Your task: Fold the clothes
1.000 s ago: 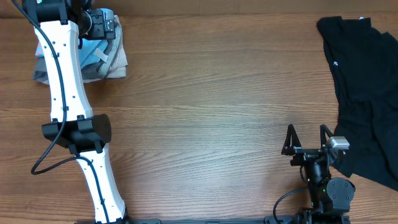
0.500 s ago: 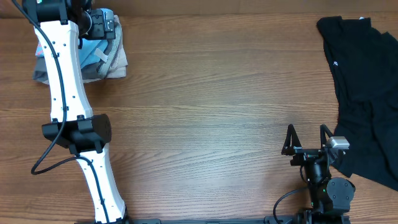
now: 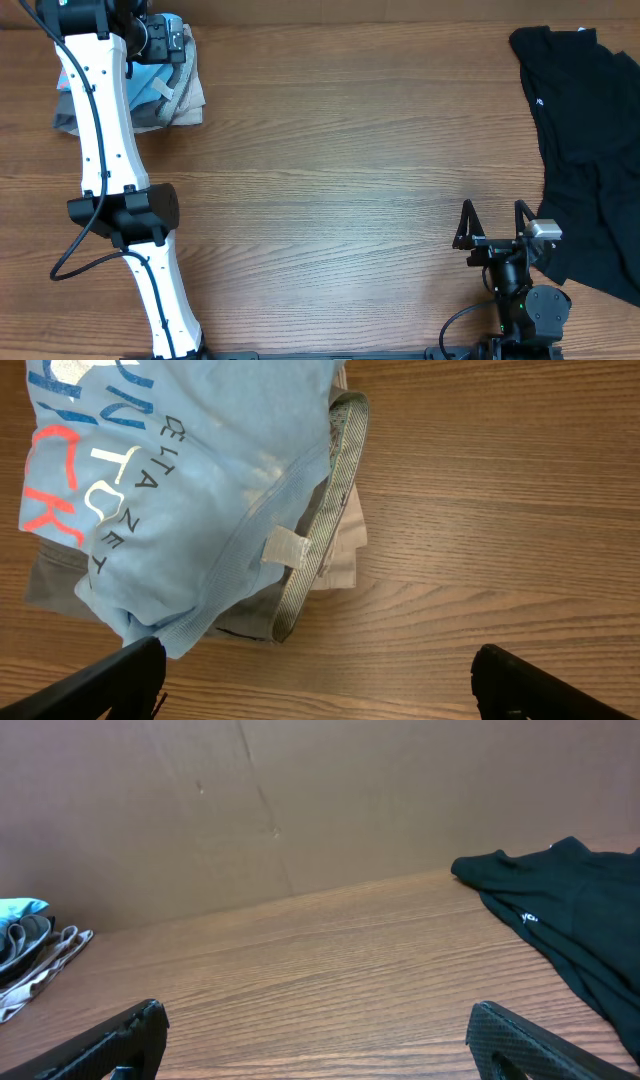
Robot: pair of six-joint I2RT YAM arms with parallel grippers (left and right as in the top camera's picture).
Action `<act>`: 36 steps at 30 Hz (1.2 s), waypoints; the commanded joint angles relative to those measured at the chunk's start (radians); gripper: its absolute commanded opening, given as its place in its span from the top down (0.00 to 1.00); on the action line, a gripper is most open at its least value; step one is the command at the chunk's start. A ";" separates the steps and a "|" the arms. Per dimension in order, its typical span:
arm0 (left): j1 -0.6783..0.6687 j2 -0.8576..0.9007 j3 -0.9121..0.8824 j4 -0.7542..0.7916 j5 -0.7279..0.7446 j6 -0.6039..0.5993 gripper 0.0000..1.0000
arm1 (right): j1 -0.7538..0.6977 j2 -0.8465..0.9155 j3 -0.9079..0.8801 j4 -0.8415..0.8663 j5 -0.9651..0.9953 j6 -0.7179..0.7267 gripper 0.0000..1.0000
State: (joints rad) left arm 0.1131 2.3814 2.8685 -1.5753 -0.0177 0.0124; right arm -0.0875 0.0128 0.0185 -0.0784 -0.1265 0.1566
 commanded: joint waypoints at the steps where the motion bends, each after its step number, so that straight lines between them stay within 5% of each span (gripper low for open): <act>1: -0.003 -0.022 0.005 0.002 0.011 -0.013 0.00 | -0.006 -0.010 -0.011 0.005 0.002 -0.001 0.00; 9: -0.035 -0.139 -0.059 0.092 0.005 0.006 0.00 | -0.006 -0.010 -0.011 0.005 0.002 0.000 0.00; 15: -0.036 -0.516 -0.697 0.645 0.203 0.006 0.00 | -0.006 -0.010 -0.011 0.005 0.002 -0.001 0.00; 36: -0.036 -1.482 -2.282 1.697 0.196 0.006 0.00 | -0.006 -0.010 -0.011 0.005 0.002 -0.001 0.00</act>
State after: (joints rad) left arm 0.0799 1.0473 0.7757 0.0261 0.1764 0.0132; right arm -0.0910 0.0116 0.0185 -0.0784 -0.1265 0.1562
